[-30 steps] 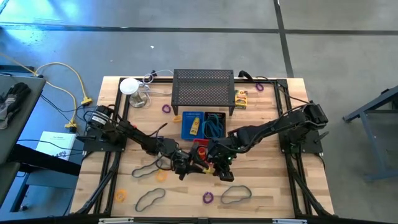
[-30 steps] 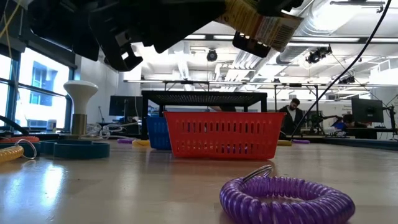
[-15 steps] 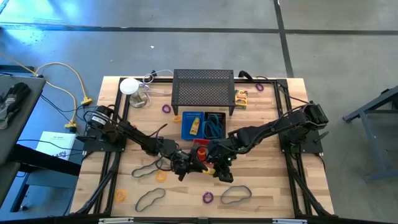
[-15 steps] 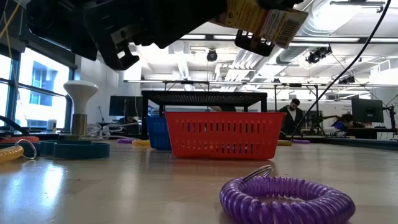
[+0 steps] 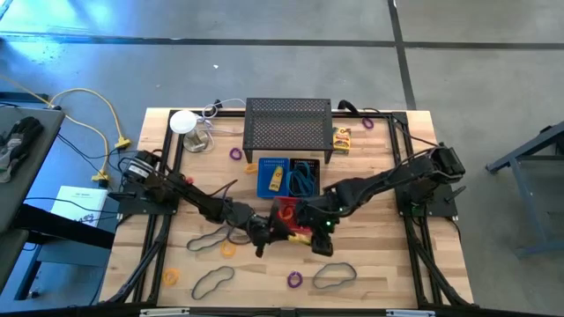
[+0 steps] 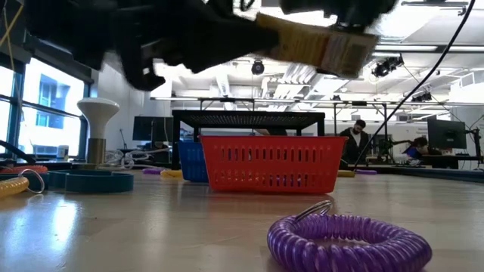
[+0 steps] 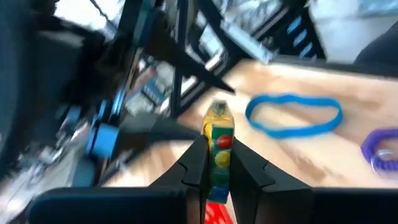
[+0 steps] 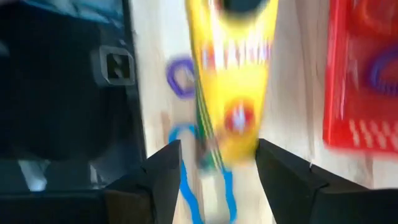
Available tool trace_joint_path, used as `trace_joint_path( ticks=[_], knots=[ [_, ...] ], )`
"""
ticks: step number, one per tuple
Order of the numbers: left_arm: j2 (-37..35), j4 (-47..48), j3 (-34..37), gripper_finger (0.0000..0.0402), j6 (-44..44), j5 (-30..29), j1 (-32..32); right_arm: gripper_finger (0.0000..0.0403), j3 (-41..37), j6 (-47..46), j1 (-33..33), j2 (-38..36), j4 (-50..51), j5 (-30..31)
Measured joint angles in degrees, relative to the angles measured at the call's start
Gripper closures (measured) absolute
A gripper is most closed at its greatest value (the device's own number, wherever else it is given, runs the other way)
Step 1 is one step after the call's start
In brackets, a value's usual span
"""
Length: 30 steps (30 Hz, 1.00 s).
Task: Pick & Place Office Desk Supplies
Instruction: Put the yellow crayon box into the blue bin
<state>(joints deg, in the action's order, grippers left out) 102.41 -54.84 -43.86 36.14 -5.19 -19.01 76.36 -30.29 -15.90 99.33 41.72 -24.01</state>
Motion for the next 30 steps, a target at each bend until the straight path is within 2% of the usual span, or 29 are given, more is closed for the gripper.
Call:
trace_joint_path(
  ticks=[5,8,13,17,24,27,30],
  knots=[
    [-5.15,11.1,0.13,0.0366,0.7,-16.85,-3.55,0.022,-0.1,-4.85,-3.06,-0.01,3.85,0.99],
    [-9.22,17.88,0.12,0.0366,-0.35,-26.9,-5.34,0.0223,-0.07,-8.75,-6.2,-0.02,4.2,4.37],
    [-13.99,33.25,0.13,0.0366,-5.68,-38.69,-6.47,0.0227,-0.07,-15.31,-13.75,-0.02,3.72,16.57],
    [-14.8,41.0,0.15,0.0366,-8.66,-48.61,-6.1,0.0227,-0.07,-22.79,-19.76,-0.02,2.95,28.43],
    [-14.82,45.57,0.13,0.0366,-12.89,-48.93,-2.91,0.0227,-0.09,-26.86,-27.92,-0.02,2.35,49.99],
    [-14.82,47.65,0.13,0.0366,-14.47,-49.57,-1.63,0.0227,-0.09,-26.57,-29.83,-0.02,2.39,55.29],
    [-14.82,51.68,0.13,0.0366,-14.67,-50.06,-0.48,0.0227,-0.09,-26.52,-30.58,-0.02,2.37,57.34]
  ],
)
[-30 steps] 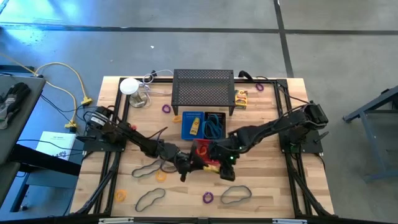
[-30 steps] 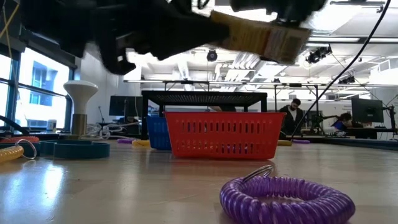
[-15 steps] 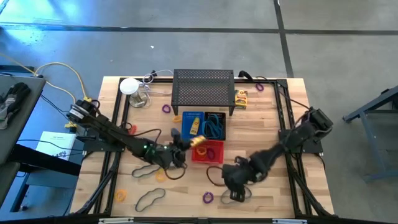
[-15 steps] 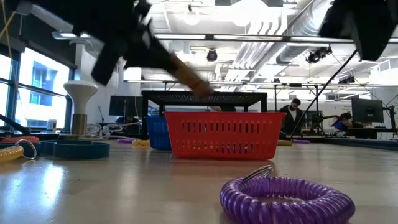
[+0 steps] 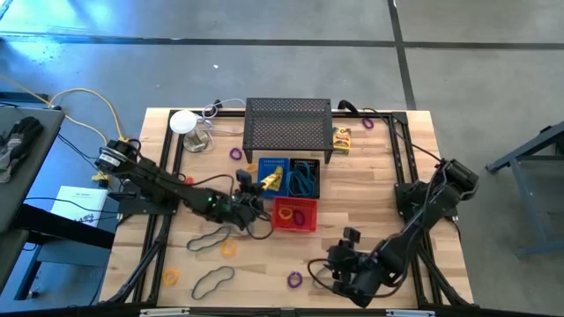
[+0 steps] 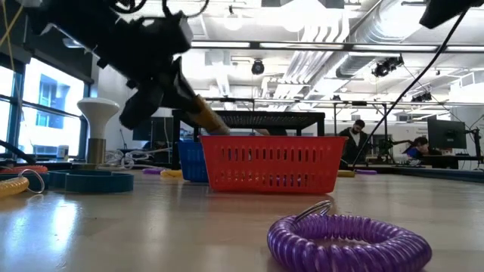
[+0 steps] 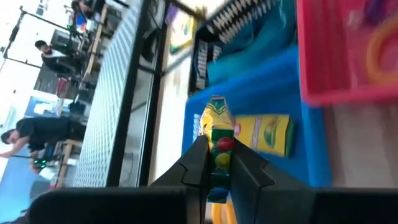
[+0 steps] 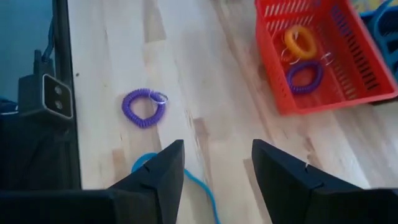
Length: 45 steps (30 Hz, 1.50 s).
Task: Pick & Place Office Desk Supplies
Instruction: Put the yellow crayon box into the blue bin
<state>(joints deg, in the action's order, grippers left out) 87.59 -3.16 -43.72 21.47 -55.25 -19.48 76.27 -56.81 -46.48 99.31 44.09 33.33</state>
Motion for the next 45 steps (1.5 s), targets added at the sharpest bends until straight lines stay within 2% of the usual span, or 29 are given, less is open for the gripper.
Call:
trace_joint_path(
  ticks=[8,13,18,23,26,30,33,38,42,45],
  knots=[
    [0.33,0.9,-0.01,0.0355,-1.18,2.13,2.0,0.0227,0.0,1.36,-0.29,0.0,-0.06,1.91],
    [1.02,0.89,-0.13,0.0312,0.86,1.43,2.94,0.0227,-0.04,1.28,-0.26,0.0,-0.97,1.9],
    [1.33,1.0,-0.09,0.0268,-0.83,2.78,2.74,0.0227,-0.04,2.89,-0.24,0.0,-1.5,2.26],
    [1.36,-0.53,-0.05,0.0251,0.56,-2.99,-0.21,0.0227,-0.04,6.31,0.44,0.0,-1.5,2.77],
    [1.36,-4.45,-0.04,0.025,4.89,-8.4,-3.07,0.0227,-0.04,9.35,0.95,0.0,-1.48,2.77],
    [1.36,-10.47,-0.04,0.0249,8.7,-12.8,-6.68,0.0227,-0.04,12.15,1.66,0.0,-1.47,2.76],
    [1.36,-14.17,-0.04,0.0249,5.9,-14.08,-9.15,0.0227,-0.04,13.48,1.68,0.0,-1.46,2.74],
    [1.36,-14.82,-0.04,0.0249,-2.29,-13.92,-11.13,0.0227,-0.04,16.45,1.64,0.0,-1.45,2.58],
    [1.33,-12.85,-0.04,0.0249,-4.5,-14.05,-8.12,0.0227,-0.04,19.54,1.9,0.0,-1.49,2.73],
    [1.33,-7.17,-0.04,0.0249,-7.02,-13.56,-3.45,0.0227,-0.04,20.12,2.43,0.0,-1.5,2.64]
  ],
)
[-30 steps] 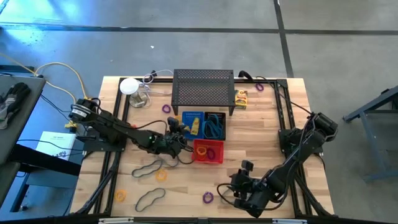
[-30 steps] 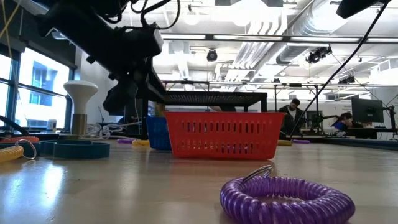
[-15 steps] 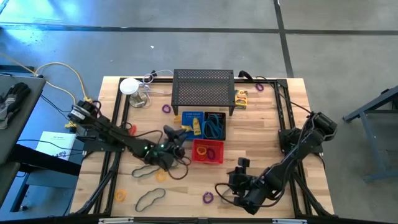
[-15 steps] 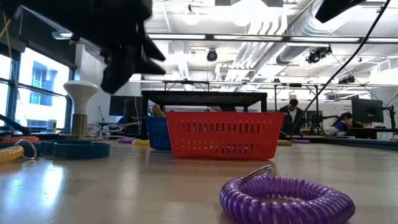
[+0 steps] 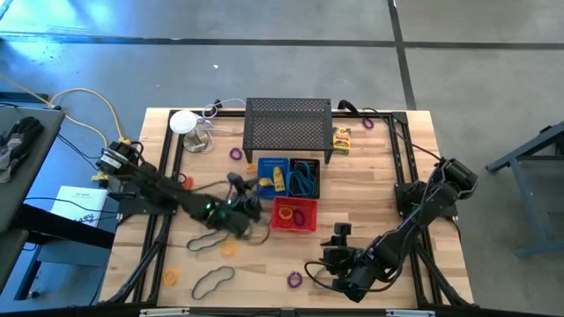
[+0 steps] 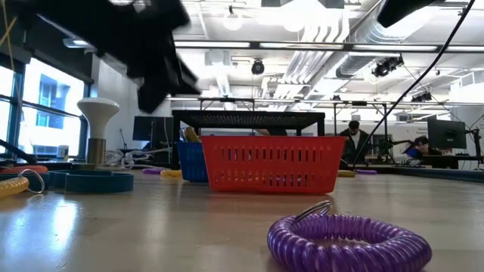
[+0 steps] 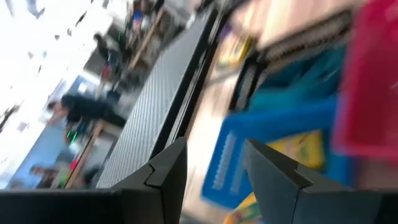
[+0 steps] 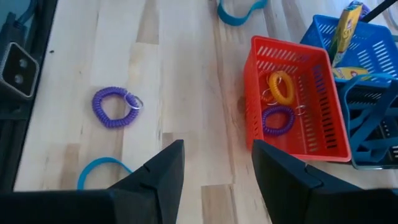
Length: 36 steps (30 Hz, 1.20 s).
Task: Pick & Place Office Desk Supplies
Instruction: Put the yellow crayon box into the blue bin, then put the blue rubber band into the black bin
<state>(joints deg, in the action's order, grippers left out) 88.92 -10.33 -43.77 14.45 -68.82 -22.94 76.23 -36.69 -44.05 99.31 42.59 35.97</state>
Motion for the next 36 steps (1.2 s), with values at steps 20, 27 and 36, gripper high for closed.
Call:
trace_joint_path(
  ticks=[20,27,36],
  knots=[
    [-0.08,16.03,0.02,0.025,-22.36,23.17,8.31,0.0227,0.0,0.23,0.33,0.0,0.0,-0.11],
    [-0.79,15.17,0.02,0.025,-15.92,11.47,1.69,0.0227,0.0,-0.98,0.33,0.0,-0.17,-0.11],
    [-8.78,30.15,0.0,0.025,-29.2,27.42,-9.34,0.0227,0.0,-0.74,0.33,0.0,0.0,-0.02]
  ],
)
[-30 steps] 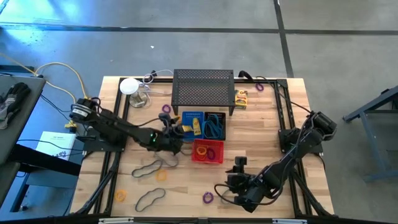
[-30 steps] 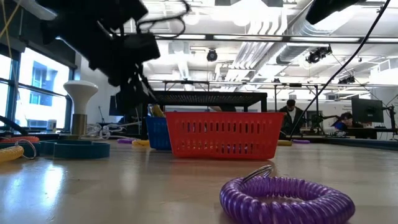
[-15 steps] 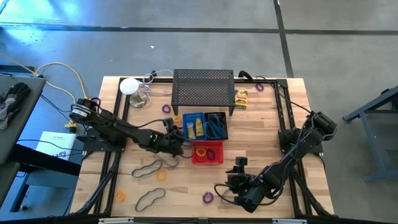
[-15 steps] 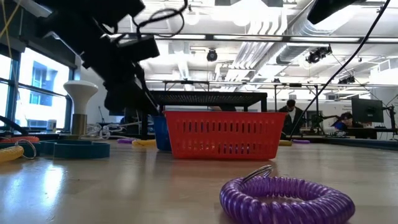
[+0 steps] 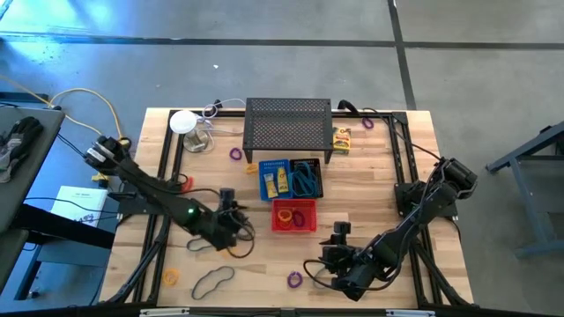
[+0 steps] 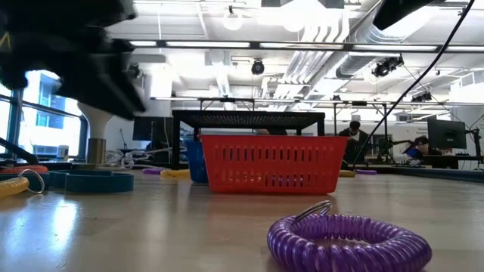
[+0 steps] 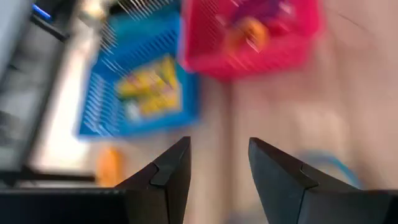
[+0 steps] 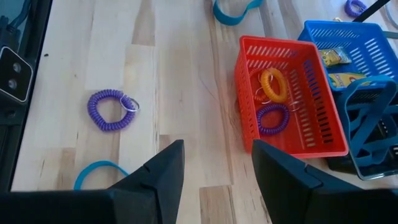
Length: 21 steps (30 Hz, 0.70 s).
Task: Pick & Place Office Desk Supplies
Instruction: Put the blue rubber band into the black bin
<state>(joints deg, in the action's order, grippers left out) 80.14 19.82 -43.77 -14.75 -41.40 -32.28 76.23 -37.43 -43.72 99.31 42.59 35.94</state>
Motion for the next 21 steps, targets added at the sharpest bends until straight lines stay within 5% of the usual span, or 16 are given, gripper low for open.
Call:
trace_joint_path(
  ticks=[5,13,21],
  knots=[
    [-2.58,11.96,0.0,0.025,-13.14,1.65,-1.88,0.0227,0.0,-0.02,-0.02,0.0,-0.03,-0.04],
    [-0.71,17.34,0.05,0.025,-12.68,-3.78,0.91,0.0227,0.0,1.24,-0.04,0.0,-0.6,0.02],
    [0.33,16.1,0.07,0.025,-16.31,13.58,3.9,0.0227,0.0,5.64,0.38,0.0,-1.33,0.12]
  ],
)
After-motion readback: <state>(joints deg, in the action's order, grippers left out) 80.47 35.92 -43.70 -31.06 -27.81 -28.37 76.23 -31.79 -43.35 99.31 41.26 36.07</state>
